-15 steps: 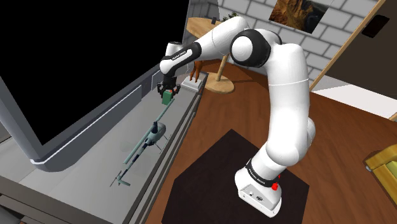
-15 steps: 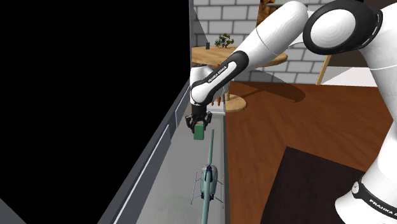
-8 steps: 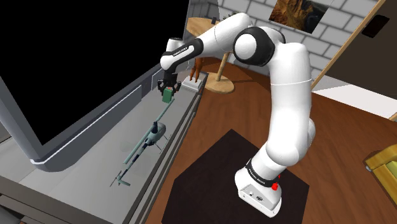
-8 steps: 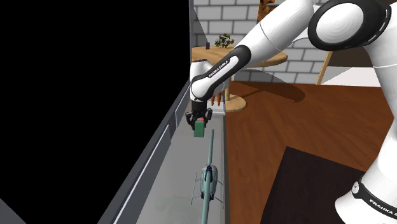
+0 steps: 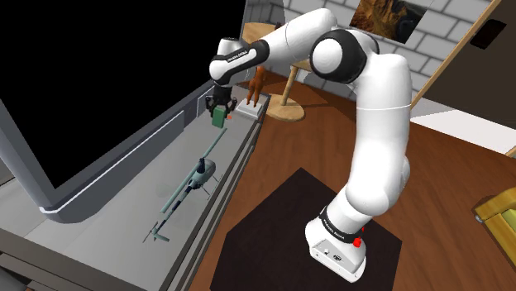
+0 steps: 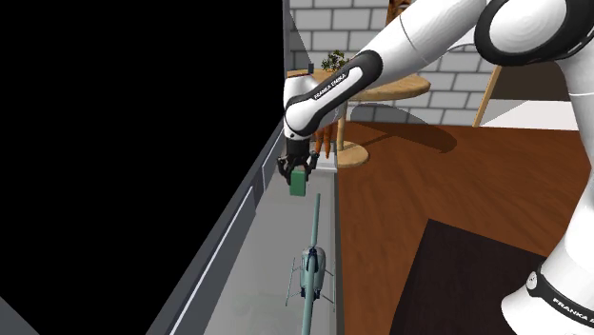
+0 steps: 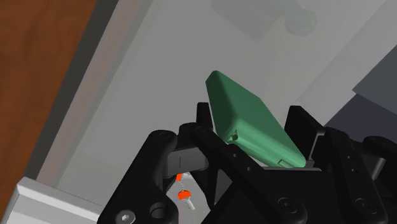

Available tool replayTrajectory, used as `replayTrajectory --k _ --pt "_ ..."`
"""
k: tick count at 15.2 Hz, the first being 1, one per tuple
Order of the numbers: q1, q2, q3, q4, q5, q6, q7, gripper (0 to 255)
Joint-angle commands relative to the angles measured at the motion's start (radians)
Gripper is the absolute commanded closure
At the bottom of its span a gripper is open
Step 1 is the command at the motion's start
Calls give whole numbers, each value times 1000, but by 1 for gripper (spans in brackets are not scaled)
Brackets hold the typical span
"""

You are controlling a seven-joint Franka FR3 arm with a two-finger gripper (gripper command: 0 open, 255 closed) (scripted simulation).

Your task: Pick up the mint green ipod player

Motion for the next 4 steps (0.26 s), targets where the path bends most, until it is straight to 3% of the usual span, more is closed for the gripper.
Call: replayTrajectory --k 1,4 --pt "1 -20 0 2 -1 -22 1 255" --pt "1 -28 0 5 -1 -33 2 255"
